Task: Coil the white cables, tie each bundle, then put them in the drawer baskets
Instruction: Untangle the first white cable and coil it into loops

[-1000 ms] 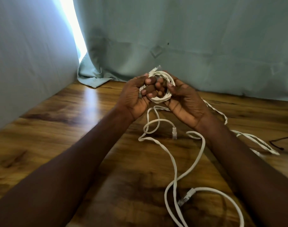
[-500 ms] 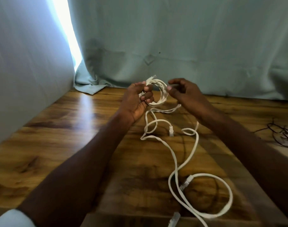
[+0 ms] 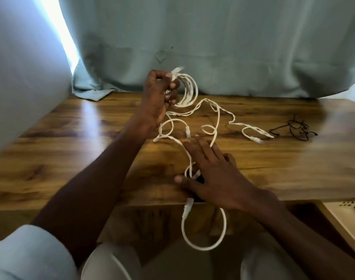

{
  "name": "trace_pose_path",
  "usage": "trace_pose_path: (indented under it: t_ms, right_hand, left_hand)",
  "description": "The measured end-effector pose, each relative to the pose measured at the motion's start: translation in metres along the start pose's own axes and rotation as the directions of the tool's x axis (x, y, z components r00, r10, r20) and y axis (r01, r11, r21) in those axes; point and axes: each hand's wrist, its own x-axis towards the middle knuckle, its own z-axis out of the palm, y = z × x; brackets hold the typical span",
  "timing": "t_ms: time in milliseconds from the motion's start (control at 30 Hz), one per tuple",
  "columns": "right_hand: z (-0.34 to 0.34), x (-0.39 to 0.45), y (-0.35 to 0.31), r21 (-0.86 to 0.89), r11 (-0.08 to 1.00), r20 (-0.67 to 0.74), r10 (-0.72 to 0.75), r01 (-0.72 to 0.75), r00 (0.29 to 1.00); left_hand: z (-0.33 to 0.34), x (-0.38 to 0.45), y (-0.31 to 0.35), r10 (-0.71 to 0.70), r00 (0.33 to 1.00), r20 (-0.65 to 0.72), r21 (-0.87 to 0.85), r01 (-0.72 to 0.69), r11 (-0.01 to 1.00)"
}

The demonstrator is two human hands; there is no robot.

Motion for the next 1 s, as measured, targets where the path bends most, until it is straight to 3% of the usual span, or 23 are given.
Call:
trace_pose_path:
  t_ms: [100,333,533,700,833,933,1000]
  right_hand:
    - [0.006,0.033,0.002,-0.005,1.0,-0.118,0.0,-0.001,0.993]
    - [0.004,0.132,0.022,0.033,0.993,-0.103,0.114,-0.112,0.988]
    - [0.0,0.183,0.027,0.083,0.957,-0.273,0.291,-0.279,0.917]
    - [0.001,0.18,0.025,0.02,0.957,-0.61,0.241,-0.289,0.755]
    - [-0.002,0.167,0.035,0.002,0.976,-0.661,0.163,-0.216,0.732]
    - [-0.014,0.152,0.047,0.09,0.994,-0.774,0.113,-0.068,0.623]
    - [-0.024,0.138,0.059,0.076,0.992,-0.833,0.118,-0.099,0.54]
  left_hand:
    - [0.004,-0.004,-0.008,-0.043,0.999,0.028,0.018,0.043,0.999]
    - [-0.011,0.006,-0.008,-0.034,0.999,-0.034,0.014,0.034,0.999]
    - [-0.013,0.01,-0.008,-0.04,0.999,0.021,-0.041,0.041,0.998]
    - [-0.008,0.007,-0.012,-0.064,0.998,0.029,-0.023,0.065,0.998]
    - [-0.009,0.009,-0.008,-0.06,0.998,0.034,-0.143,0.064,0.988]
    - [-0.011,0.01,-0.009,-0.051,0.998,0.031,-0.137,0.055,0.989]
    - [-0.011,0.01,-0.012,-0.06,0.997,0.041,-0.119,0.064,0.991]
